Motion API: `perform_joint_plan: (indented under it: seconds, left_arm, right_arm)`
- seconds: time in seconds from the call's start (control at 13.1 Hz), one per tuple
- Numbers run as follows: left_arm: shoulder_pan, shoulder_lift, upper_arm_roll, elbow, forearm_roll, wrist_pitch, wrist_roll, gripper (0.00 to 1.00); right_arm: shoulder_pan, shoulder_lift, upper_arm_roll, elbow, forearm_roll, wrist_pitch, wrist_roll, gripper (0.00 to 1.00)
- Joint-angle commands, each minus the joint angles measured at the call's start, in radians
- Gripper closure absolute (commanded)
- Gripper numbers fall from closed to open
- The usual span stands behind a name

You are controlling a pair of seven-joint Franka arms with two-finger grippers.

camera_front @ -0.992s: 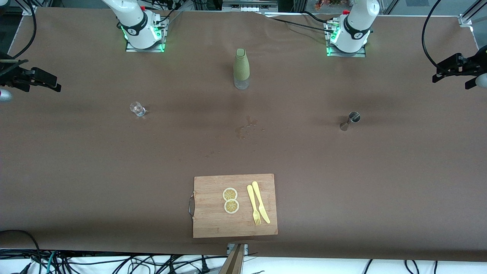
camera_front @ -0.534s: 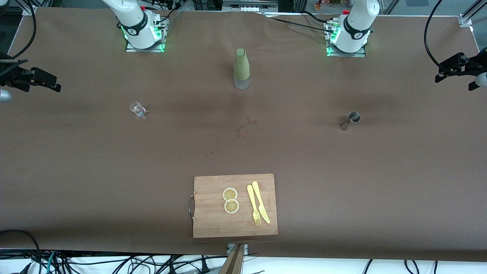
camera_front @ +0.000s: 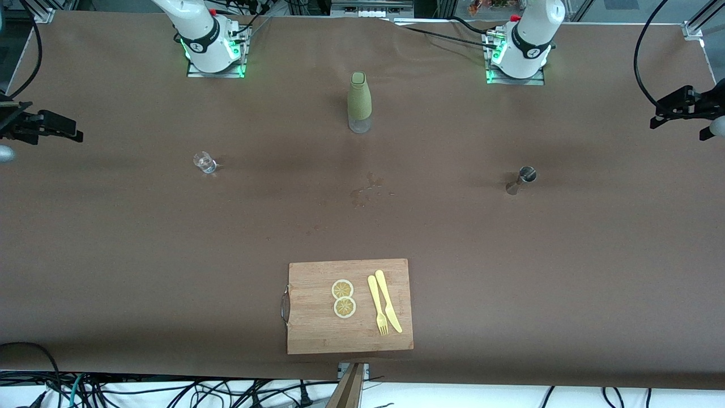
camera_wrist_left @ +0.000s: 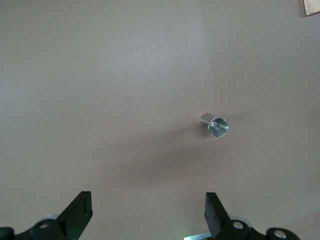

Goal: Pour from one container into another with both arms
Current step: 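Reach the right gripper to the glass beaker while the left gripper reaches the jigger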

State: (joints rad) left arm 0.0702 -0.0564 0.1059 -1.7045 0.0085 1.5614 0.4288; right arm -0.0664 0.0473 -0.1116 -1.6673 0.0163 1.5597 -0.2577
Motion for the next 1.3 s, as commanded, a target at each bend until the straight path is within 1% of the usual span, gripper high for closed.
perform_joint_plan:
  seconds: [0.0,0.08,0.15,0.23,0.38,0.46,0.53,0.61,0.69,0.76,0.84,1.07,1.15,1.22]
  left_arm:
    - [0.071,0.041,0.024,-0.013,-0.06,0.051,0.274,0.0]
    - [0.109,0.061,0.034,-0.036,-0.109,0.078,0.344,0.0]
    - [0.121,0.081,0.041,-0.047,-0.133,0.086,0.419,0.0]
    - [0.134,0.107,0.058,-0.047,-0.149,0.089,0.492,0.0]
    - [0.169,0.173,0.083,-0.049,-0.235,0.095,0.673,0.0]
    - [0.196,0.206,0.087,-0.066,-0.284,0.112,0.788,0.0]
    - [0.223,0.22,0.093,-0.102,-0.333,0.126,0.888,0.0]
    - [0.238,0.228,0.098,-0.134,-0.36,0.129,0.96,0.0]
    - [0.256,0.239,0.103,-0.157,-0.372,0.129,1.026,0.0]
    - [0.272,0.256,0.104,-0.179,-0.392,0.129,1.107,0.0]
    - [0.289,0.279,0.106,-0.197,-0.424,0.129,1.192,0.0]
    - [0.324,0.357,0.107,-0.254,-0.516,0.131,1.45,0.0]
    - [0.324,0.389,0.107,-0.265,-0.545,0.131,1.528,0.0]
    - [0.324,0.429,0.107,-0.265,-0.586,0.131,1.629,0.0]
  right_arm:
    - [-0.009,0.012,-0.034,0.014,0.051,-0.012,-0.106,0.0]
    - [-0.012,0.014,-0.043,0.012,0.062,-0.013,-0.121,0.0]
    - [-0.015,0.016,-0.045,0.009,0.062,-0.013,-0.141,0.0]
    - [-0.018,0.023,-0.046,0.014,0.063,-0.013,-0.181,0.0]
    - [-0.021,0.025,-0.053,0.014,0.06,-0.013,-0.239,0.0]
    - [-0.027,0.034,-0.057,0.011,0.063,-0.021,-0.277,0.0]
    - [-0.042,0.052,-0.063,0.012,0.073,-0.045,-0.352,0.0]
    - [-0.073,0.071,-0.072,0.012,0.114,-0.055,-0.445,0.0]
    - [-0.107,0.095,-0.074,0.006,0.175,-0.079,-0.562,0.0]
    - [-0.153,0.129,-0.074,0.006,0.219,-0.125,-0.709,0.0]
    - [-0.188,0.176,-0.074,0.0,0.241,-0.15,-0.858,0.0]
    - [-0.243,0.246,-0.077,-0.061,0.332,-0.142,-1.332,0.01]
    - [-0.254,0.259,-0.077,-0.093,0.358,-0.13,-1.467,0.01]
    - [-0.26,0.272,-0.077,-0.136,0.394,-0.089,-1.583,0.01]
